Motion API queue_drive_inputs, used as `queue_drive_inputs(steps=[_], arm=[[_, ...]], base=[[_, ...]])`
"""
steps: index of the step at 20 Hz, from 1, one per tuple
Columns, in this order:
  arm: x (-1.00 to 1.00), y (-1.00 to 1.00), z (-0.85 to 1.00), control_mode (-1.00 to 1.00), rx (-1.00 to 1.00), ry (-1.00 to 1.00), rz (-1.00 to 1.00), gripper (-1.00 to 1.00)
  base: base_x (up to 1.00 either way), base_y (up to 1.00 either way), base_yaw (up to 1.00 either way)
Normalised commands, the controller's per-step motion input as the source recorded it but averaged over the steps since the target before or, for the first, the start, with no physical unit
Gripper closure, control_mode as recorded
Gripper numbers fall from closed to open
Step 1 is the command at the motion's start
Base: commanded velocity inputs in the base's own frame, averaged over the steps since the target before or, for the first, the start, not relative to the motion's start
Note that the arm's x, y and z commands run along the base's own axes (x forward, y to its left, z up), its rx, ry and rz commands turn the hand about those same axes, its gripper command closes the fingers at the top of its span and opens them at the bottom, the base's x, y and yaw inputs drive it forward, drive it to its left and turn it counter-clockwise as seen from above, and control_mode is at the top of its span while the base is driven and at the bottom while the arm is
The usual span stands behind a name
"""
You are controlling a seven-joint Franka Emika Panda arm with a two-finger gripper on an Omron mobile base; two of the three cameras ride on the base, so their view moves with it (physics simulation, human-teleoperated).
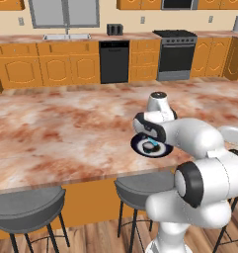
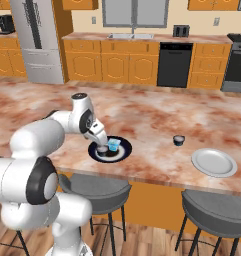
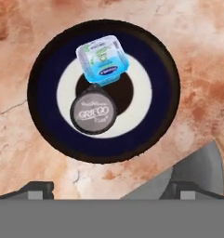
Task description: Place two yogurt containers on each plate.
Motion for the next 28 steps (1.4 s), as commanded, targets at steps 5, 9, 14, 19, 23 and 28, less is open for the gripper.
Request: queue_drive_inputs(steps=[5,9,14,19,23,28], arm=[[-0.09,-0.41,0.41,-1.0,-0.05,0.06,-0.04,-1.0],[0.15,-1.0,0.07,-1.0,0.0,0.09,-0.07,-1.0],[-0.34,-0.37,0.14,-1.0,0.04,0.0,-0.02,-1.0],[-0.34,0.7,0.24,-1.0,0.05,-0.01,0.0,-1.0],[-0.01,0.96,0.2,-1.0,0.0,-0.14,0.0,-1.0],[-0.02,0.19,0.18,-1.0,0.0,-0.16,0.0,-1.0]], base=[[0.0,0.0,0.0],[0.0,0.0,0.0],[0.0,0.0,0.0],[0.0,0.0,0.0],[0.0,0.0,0.0],[0.0,0.0,0.0]])
